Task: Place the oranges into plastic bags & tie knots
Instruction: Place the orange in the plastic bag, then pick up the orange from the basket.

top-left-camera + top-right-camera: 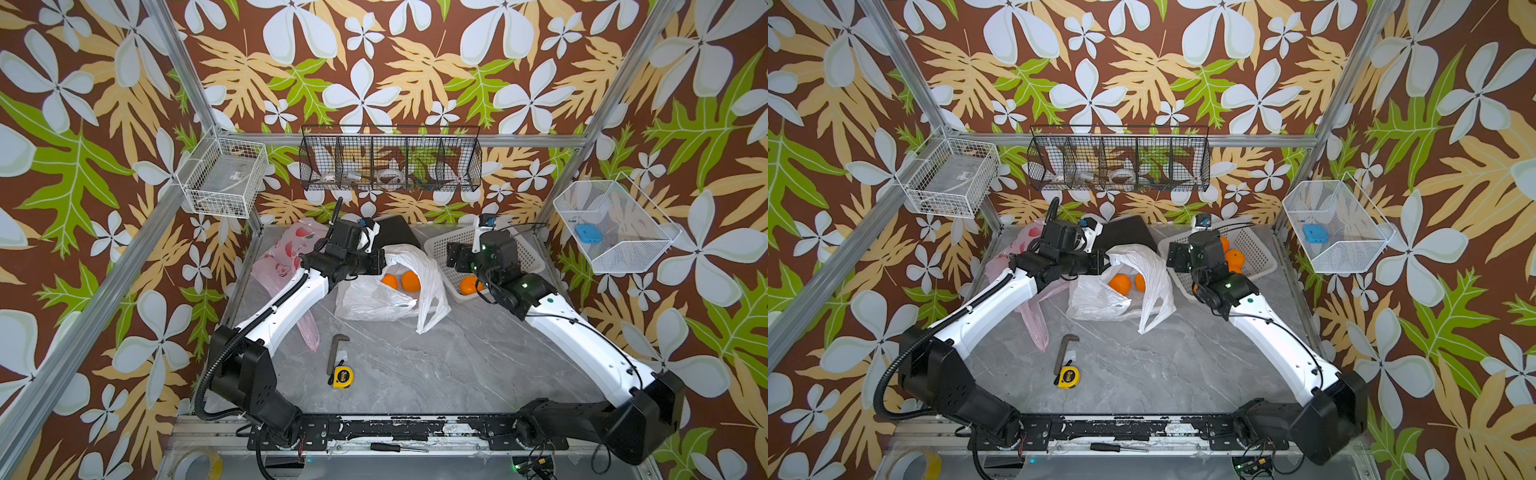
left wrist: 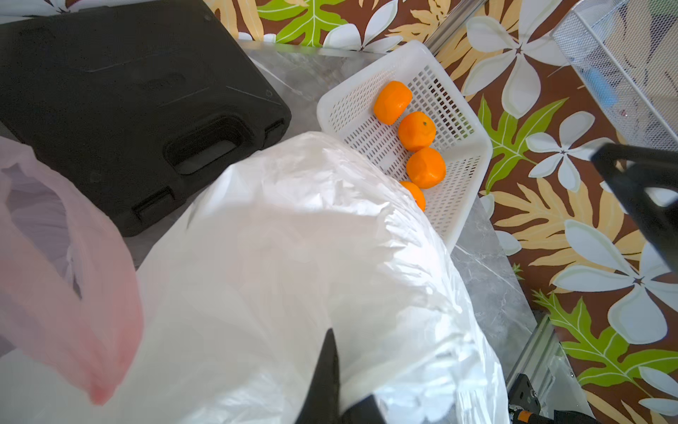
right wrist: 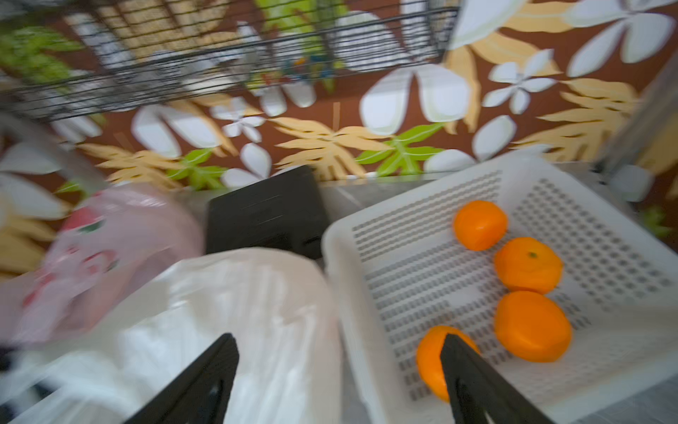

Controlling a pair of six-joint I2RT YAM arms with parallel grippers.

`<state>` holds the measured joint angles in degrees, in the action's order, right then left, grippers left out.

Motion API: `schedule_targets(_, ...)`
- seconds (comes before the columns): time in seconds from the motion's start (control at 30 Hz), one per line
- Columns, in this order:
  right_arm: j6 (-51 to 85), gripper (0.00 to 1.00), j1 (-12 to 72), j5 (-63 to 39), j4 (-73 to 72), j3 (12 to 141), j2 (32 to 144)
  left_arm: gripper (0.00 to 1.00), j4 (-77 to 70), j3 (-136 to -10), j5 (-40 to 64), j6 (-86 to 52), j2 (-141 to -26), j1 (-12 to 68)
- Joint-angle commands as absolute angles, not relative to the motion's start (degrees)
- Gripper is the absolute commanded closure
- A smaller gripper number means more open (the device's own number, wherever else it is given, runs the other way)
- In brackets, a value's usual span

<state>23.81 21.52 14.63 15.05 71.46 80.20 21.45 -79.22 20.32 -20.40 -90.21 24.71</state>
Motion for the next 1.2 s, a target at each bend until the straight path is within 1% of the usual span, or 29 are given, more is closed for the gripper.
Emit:
schedule_targets(0.0,24.31,0.11,15.55,16.52,19.44,76.19,88.75,0.99,18.59,-79.08,22.40,-21.26,-91.02,23.85)
schedule_targets(0.13,23.34,0.11,9.63,15.02,21.57,85.52,102.85,0.99,18.15,-80.01,24.36,-22.08,-92.90,23.04)
schedule_targets(0.27,21.46,0.09,6.63,14.29,24.82,96.41,114.61,0.99,18.47,-81.42,24.78,-21.97,-94.28,22.85)
schedule_targets(0.33,20.31,0.07,5.70,13.96,25.90,101.01,118.96,0.99,18.56,-81.61,24.99,-21.81,-94.48,22.84)
schedule_targets(0.43,18.64,0.09,4.66,14.18,27.08,106.87,124.69,1.00,18.88,-81.65,25.01,-21.59,-94.61,22.86)
schedule_targets(0.57,17.86,0.12,2.70,9.79,29.18,113.80,131.53,1.00,19.02,-81.13,24.86,-21.28,-94.49,22.83)
schedule_targets(0.77,17.15,0.13,1.54,8.18,32.32,123.23,139.16,1.00,19.24,-81.21,24.91,-21.38,-94.66,22.86)
schedule_targets(0.97,16.66,0.22,0.98,7.73,34.04,128.66,143.37,1.00,19.50,-81.25,24.88,-21.45,-94.66,22.85)
schedule_targets(1.03,17.04,0.21,0.80,7.15,34.10,128.81,143.74,1.00,19.59,-81.28,24.74,-21.60,-94.59,22.86)
schedule_targets(1.07,17.23,0.17,0.71,6.59,34.17,128.76,144.01,1.00,19.52,-81.30,24.71,-21.62,-94.58,22.85)
schedule_targets(1.1,17.33,0.16,0.64,6.27,34.21,128.93,144.30,1.00,19.56,-81.34,24.78,-21.69,-94.63,22.85)
schedule_targets(1.17,17.41,0.16,0.61,6.16,34.26,128.92,144.58,1.00,19.54,-81.47,24.71,-21.82,-94.66,22.90)
